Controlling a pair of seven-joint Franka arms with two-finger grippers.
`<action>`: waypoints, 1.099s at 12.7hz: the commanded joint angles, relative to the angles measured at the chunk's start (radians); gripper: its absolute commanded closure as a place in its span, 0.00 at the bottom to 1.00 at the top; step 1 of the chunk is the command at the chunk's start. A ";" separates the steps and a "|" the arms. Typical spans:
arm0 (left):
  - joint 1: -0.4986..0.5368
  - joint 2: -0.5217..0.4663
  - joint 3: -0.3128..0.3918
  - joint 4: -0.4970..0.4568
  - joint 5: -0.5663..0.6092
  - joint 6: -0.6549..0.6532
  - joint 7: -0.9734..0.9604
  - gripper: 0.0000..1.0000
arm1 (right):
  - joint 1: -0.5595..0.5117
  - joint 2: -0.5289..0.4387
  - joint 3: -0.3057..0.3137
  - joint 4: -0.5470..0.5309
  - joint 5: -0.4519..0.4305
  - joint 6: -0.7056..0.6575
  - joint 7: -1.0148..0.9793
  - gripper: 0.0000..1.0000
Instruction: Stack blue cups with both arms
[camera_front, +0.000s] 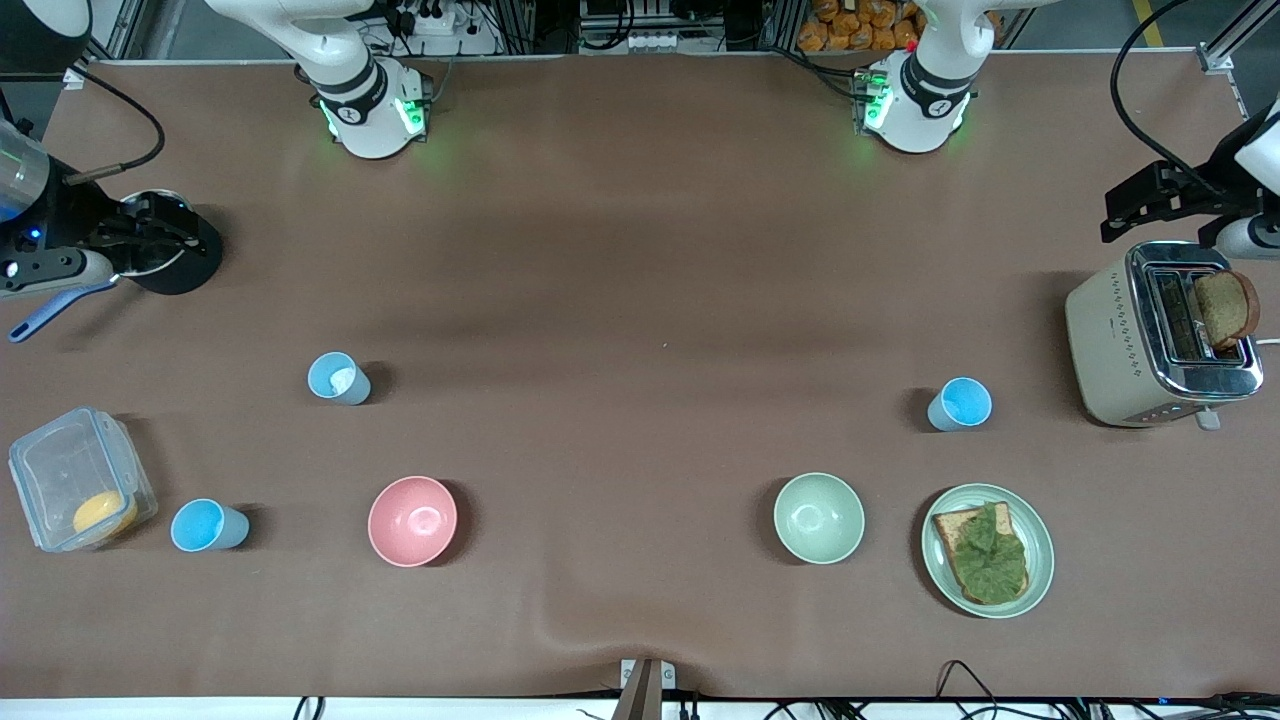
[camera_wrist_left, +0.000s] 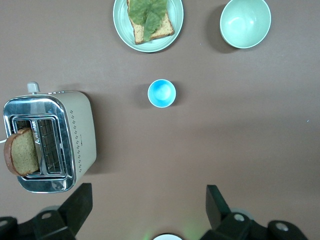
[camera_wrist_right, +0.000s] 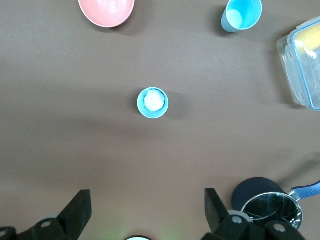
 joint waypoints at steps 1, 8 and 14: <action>-0.004 0.006 -0.007 0.018 0.039 -0.007 0.031 0.00 | 0.017 0.005 -0.010 0.015 0.000 -0.010 0.016 0.00; 0.002 0.004 -0.008 0.017 0.036 -0.007 0.036 0.00 | 0.021 0.005 -0.009 0.015 0.002 -0.013 0.016 0.00; 0.001 0.009 -0.005 0.017 0.023 -0.009 0.037 0.00 | 0.021 0.005 -0.009 0.015 0.002 -0.014 0.016 0.00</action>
